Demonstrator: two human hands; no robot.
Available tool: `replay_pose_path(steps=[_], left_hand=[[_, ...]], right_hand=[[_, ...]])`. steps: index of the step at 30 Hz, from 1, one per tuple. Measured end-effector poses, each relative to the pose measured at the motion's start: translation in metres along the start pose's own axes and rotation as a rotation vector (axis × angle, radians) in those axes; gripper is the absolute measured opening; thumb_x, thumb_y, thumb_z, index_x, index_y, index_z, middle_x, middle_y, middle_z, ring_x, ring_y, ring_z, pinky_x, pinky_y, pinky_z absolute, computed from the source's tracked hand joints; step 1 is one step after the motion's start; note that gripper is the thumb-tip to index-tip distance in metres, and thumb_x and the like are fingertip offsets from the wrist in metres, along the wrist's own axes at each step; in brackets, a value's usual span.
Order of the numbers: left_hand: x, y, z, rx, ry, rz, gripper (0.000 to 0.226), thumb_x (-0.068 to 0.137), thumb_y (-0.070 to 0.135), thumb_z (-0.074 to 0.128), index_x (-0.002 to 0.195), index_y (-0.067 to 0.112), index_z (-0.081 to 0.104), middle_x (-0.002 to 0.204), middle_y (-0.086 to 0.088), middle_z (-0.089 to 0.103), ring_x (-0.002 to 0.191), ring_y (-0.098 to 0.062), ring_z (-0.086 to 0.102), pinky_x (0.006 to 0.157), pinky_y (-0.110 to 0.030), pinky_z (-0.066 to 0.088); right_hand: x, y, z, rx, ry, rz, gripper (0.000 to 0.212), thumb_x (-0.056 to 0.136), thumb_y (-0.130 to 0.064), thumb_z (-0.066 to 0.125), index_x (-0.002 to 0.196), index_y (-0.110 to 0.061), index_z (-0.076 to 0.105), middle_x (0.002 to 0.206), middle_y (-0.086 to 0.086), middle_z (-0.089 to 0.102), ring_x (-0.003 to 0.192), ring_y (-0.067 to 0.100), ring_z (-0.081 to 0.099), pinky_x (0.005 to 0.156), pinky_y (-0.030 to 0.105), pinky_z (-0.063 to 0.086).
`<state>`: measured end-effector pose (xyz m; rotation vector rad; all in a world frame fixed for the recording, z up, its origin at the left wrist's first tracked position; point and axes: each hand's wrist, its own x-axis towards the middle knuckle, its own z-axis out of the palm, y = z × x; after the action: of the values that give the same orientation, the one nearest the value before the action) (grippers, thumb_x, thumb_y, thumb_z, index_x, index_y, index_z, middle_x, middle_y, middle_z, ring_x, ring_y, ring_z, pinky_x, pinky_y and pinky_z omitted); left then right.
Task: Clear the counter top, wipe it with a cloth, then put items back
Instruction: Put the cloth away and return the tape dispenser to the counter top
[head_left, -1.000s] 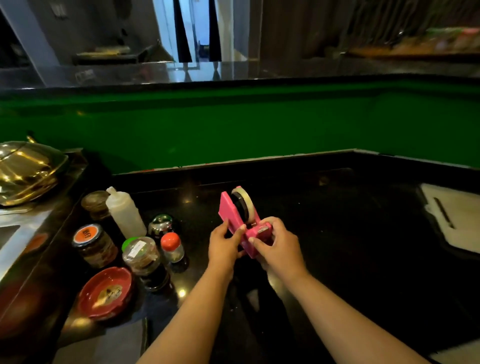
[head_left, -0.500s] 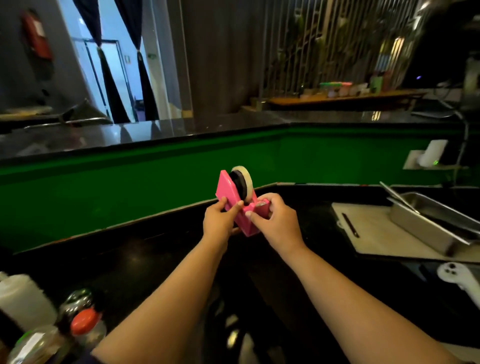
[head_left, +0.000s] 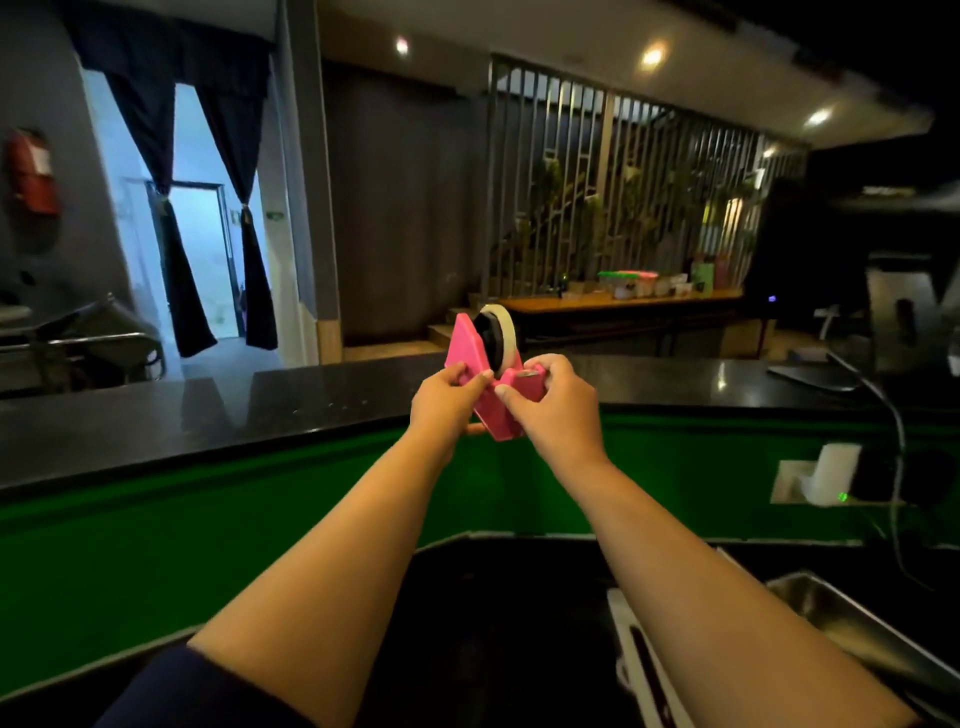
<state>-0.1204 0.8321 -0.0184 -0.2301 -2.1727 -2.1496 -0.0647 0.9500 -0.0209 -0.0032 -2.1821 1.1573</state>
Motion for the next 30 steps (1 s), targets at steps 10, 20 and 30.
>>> replay_pose_path(steps=[10, 20, 30], left_hand=[[0.131, -0.026, 0.082, 0.459, -0.118, 0.01, 0.05, 0.103, 0.04, 0.027, 0.147, 0.019, 0.036, 0.149, -0.012, 0.04, 0.134, -0.031, 0.04, 0.113, -0.044, 0.03], [0.185, -0.046, 0.07, 0.904, -0.243, -0.006, 0.047, 0.102, 0.043, 0.015, 0.149, 0.04, 0.018, 0.155, -0.009, 0.03, 0.142, -0.031, 0.027, 0.118, -0.052, 0.006], [0.183, -0.072, 0.044, 1.419, -0.187, 0.143, 0.058, 0.096, 0.061, 0.017, 0.15, 0.038, 0.02, 0.159, 0.009, 0.016, 0.147, -0.022, 0.014, 0.116, -0.059, 0.009]], right_hand=[[0.134, 0.088, 0.0, -0.118, -0.045, 0.084, 0.045, 0.082, -0.037, 0.074, 0.116, -0.015, 0.057, 0.111, 0.002, 0.064, 0.099, 0.019, 0.062, 0.068, 0.024, 0.042], [0.167, 0.117, 0.03, -0.094, -0.063, 0.123, 0.048, 0.081, -0.039, 0.074, 0.118, -0.016, 0.054, 0.115, 0.004, 0.063, 0.1, 0.02, 0.062, 0.069, 0.024, 0.045], [0.175, 0.123, 0.052, -0.089, -0.124, 0.225, 0.068, 0.085, -0.033, 0.071, 0.142, -0.015, 0.037, 0.135, 0.007, 0.054, 0.118, 0.025, 0.057, 0.078, 0.027, 0.044]])
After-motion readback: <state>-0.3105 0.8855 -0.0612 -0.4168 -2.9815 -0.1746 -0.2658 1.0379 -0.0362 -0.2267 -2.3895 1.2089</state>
